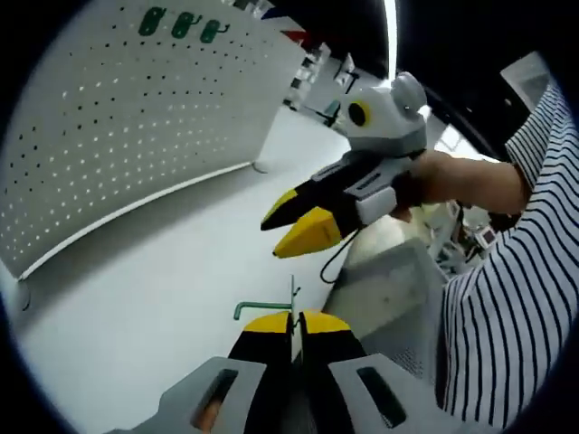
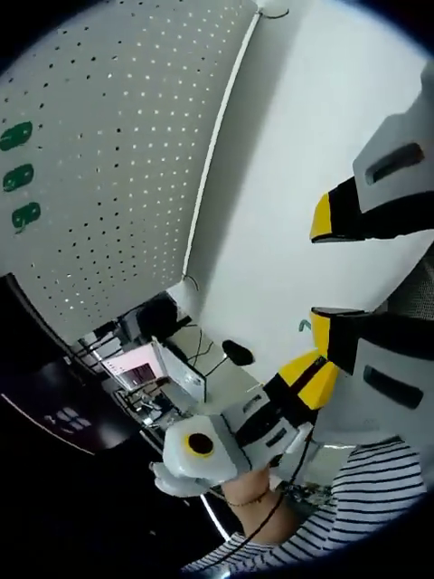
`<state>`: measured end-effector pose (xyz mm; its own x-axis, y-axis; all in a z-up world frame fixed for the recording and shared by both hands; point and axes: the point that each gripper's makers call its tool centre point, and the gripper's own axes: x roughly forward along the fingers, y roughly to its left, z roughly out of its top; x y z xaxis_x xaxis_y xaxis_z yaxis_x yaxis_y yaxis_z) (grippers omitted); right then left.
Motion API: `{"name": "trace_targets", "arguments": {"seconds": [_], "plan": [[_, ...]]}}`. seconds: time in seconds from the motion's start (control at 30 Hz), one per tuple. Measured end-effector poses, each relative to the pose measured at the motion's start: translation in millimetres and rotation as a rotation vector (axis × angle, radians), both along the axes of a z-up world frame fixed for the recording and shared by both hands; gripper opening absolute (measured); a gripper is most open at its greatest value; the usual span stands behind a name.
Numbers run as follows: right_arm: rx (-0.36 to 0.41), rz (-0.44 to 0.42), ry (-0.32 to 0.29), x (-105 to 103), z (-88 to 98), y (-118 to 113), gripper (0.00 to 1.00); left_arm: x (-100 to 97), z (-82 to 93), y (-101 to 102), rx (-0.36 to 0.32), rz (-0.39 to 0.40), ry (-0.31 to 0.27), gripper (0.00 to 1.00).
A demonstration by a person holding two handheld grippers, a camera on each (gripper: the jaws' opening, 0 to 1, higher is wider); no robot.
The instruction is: Insert the hook assembly into the mounting plate slot until the hook locks in place.
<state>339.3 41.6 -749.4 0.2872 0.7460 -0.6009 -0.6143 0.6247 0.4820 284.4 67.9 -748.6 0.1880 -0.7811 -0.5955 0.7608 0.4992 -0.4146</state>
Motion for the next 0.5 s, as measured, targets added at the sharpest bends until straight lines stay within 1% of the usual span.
{"name": "trace_targets", "arguments": {"seconds": [0.03,0.07,0.17,0.23,0.27,0.3,0.37,0.43,0.47,0.5], "plan": [[0.017,0.015,0.044,-2,-0.5,5,0.24,-0.3,1.2,0,-0.003,-0.01,-0.01,0.02],[0.029,0.022,0.065,-3,-0.8,8,0.23,-0.5,1.9,-1,-0.004,-0.016,-0.016,0.02],[0.07,0.055,0.176,-9,-3.6,24,0.21,-1.6,4.5,-3,-0.011,-0.044,-0.036,0.02],[0.083,0.068,0.205,-10,-5.3,29,0.21,-1.6,6.2,-4,-0.018,-0.051,-0.044,0.02],[0.083,0.086,0.241,-15,-7.0,32,0.2,-1.4,7.3,-5,-0.024,-0.055,-0.048,0.02],[0.081,0.092,0.246,-15,-8.3,33,0.2,-0.8,8.5,-5,-0.029,-0.056,-0.051,0.02],[0.093,0.113,0.308,-23,-9.8,36,0.2,-0.8,10.2,-6,-0.035,-0.068,-0.062,0.02],[0.107,0.111,0.373,-27,-11.3,36,0.2,-2.9,12.2,-8,-0.045,-0.09,-0.068,0.02],[0.106,0.106,0.372,-26,-13.1,35,0.19,-3.4,12.8,-9,-0.048,-0.102,-0.081,0.02],[0.113,0.108,0.397,-29,-13.8,34,0.17,-4.0,13.6,-11,-0.055,-0.116,-0.091,0.02]]}}
